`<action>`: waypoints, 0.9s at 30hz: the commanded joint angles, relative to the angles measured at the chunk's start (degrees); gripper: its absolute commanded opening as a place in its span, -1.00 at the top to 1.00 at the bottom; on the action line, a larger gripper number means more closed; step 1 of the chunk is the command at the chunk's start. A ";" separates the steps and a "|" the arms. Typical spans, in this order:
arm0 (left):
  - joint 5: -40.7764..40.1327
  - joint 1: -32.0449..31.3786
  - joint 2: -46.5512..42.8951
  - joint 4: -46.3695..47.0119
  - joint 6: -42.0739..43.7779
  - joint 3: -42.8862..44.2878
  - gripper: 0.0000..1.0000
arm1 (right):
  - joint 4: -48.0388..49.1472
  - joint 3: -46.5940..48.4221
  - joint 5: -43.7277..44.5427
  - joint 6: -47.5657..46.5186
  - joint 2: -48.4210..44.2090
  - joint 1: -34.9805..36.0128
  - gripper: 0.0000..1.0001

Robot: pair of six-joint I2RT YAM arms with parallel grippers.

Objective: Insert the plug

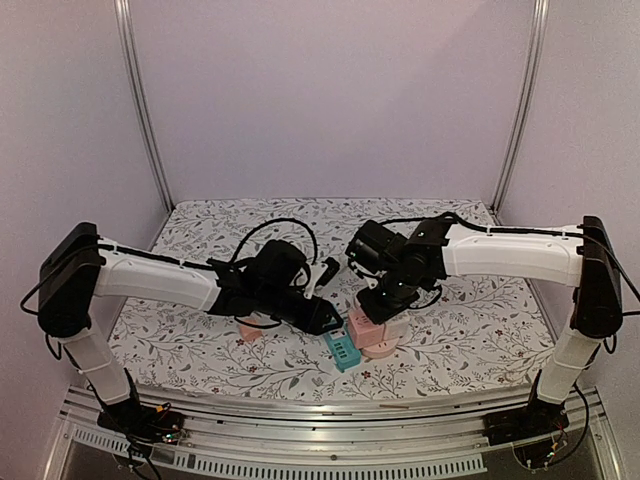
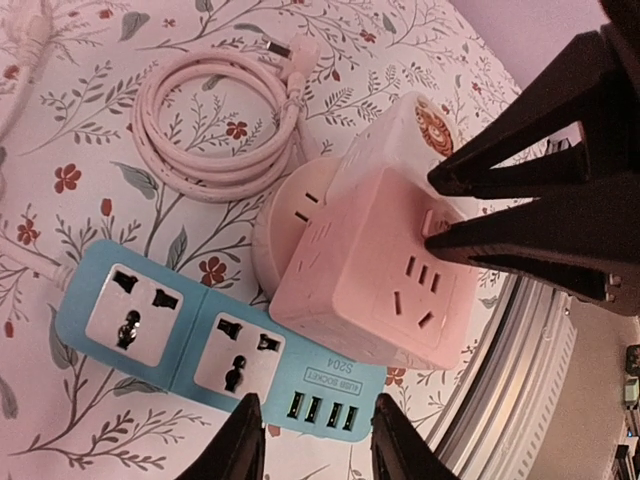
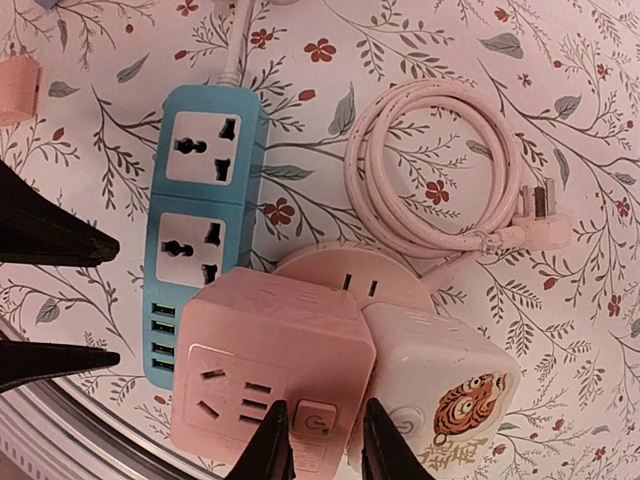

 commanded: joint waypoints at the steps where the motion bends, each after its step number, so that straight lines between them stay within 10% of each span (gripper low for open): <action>1: 0.43 -0.83 1.76 -0.72 0.85 1.84 0.29 | -2.17 -0.62 1.12 -0.20 2.05 0.30 0.51; 27: -0.50 -2.70 4.71 -2.69 2.42 6.62 0.17 | -0.16 -1.88 -1.25 -0.38 2.64 0.25 0.49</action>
